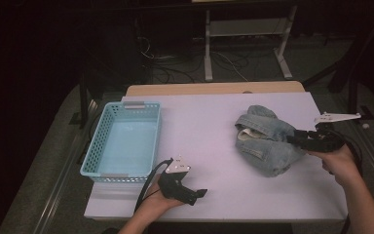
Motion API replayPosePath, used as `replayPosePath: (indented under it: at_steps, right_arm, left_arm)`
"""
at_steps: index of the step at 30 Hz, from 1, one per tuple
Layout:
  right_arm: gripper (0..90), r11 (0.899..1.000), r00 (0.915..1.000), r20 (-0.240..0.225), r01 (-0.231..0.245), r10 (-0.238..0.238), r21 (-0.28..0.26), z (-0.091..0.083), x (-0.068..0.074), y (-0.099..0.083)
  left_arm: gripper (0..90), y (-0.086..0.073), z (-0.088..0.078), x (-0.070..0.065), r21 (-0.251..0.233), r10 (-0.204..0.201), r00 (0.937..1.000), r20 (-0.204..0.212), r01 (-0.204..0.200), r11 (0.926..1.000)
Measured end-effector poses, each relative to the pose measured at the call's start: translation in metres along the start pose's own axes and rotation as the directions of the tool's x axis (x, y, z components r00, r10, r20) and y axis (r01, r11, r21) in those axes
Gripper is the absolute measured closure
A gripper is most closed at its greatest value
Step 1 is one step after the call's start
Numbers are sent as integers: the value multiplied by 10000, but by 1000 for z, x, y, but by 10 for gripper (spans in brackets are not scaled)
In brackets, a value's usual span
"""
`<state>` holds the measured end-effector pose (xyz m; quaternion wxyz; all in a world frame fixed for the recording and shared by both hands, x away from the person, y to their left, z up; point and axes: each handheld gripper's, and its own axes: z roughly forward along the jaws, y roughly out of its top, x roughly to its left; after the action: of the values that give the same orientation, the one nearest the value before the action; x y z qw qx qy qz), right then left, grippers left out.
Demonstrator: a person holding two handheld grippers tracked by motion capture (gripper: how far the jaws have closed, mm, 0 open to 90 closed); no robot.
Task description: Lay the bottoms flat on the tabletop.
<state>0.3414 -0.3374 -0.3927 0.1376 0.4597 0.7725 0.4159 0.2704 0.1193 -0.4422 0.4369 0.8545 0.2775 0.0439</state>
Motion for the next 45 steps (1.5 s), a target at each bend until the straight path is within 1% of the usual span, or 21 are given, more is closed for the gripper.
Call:
replayPosePath:
  at_steps: [1, 3, 5, 6, 8, 13, 17, 20, 23, 25, 27, 32, 36, 38, 43, 45]
  right_arm:
    - [546, 10000, 10000, 32, -31, 31, 16, 1, 0, -1]
    - [649, 9998, 9999, 103, 36, -38, 170, 3, 1, -2]
    - [774, 9996, 9996, 245, 115, -122, 273, 5, 1, -3]
    - [809, 9996, 9997, 191, 122, -128, 264, 5, 1, -3]
    - [840, 9997, 9996, 235, 154, -158, 187, 6, 0, -2]
    - [850, 9994, 9991, 396, 193, -181, -302, 0, 0, 0]
    - [849, 9968, 9998, 211, 47, -30, -794, -7, -3, 5]
    - [849, 9937, 9996, 275, 37, -6, -1116, -11, -5, 10]
    - [850, 9911, 9992, 405, 65, -11, -1329, -14, -7, 14]
    - [855, 9889, 9989, 471, -4, 75, -1488, -15, -9, 17]
    - [858, 9871, 9985, 539, -42, 130, -1603, -16, -12, 20]
    - [863, 9846, 9973, 685, -142, 265, -1740, -12, -18, 26]
    - [866, 9846, 9962, 763, -281, 418, -1726, -10, -24, 27]
    - [866, 9850, 9954, 842, -310, 458, -1699, -8, -27, 28]
    - [866, 9880, 9909, 1247, -325, 517, -1512, 1, -36, 32]
    - [869, 9890, 9882, 1397, -435, 634, -1411, 7, -41, 33]
  left_arm:
    - [14, 0, 0, 0, -3, -6, 10000, -3, 6, 10000]
    - [14, 0, 0, 0, 1, -6, 10000, 4, 6, 10000]
    - [14, 0, 1, 0, 17, -2, 10000, 23, 2, 10000]
    - [14, 0, 1, 0, 19, 5, 10000, 40, -5, 10000]
    - [14, 0, 1, -1, 24, 16, 10000, 33, -16, 10000]
    - [14, 0, 1, 0, 21, -24, 10000, 23, 24, 10000]
    - [14, 0, 1, 0, 60, -1, 10000, 48, 1, 10000]
    - [14, 0, 1, 0, 74, -14, 10000, 34, 14, 10000]
    - [14, 0, 1, 0, 70, -52, 10000, 22, 52, 10000]
    - [14, 0, 2, -1, 67, -150, 9999, -53, 150, 9999]
    - [15, 0, 2, -1, 79, -135, 9999, -54, 135, 9999]
    - [16, 0, 2, -1, 100, -91, 9999, -90, 92, 9999]
    - [20, 0, 3, -1, 166, -21, 9998, -221, 25, 9999]
    - [20, 0, 3, -2, 147, -77, 9997, -232, 81, 9999]
    - [21, 0, 3, -1, 103, -74, 9995, -306, 77, 9999]
    - [21, 0, 4, -2, 93, -93, 9993, -368, 97, 9999]
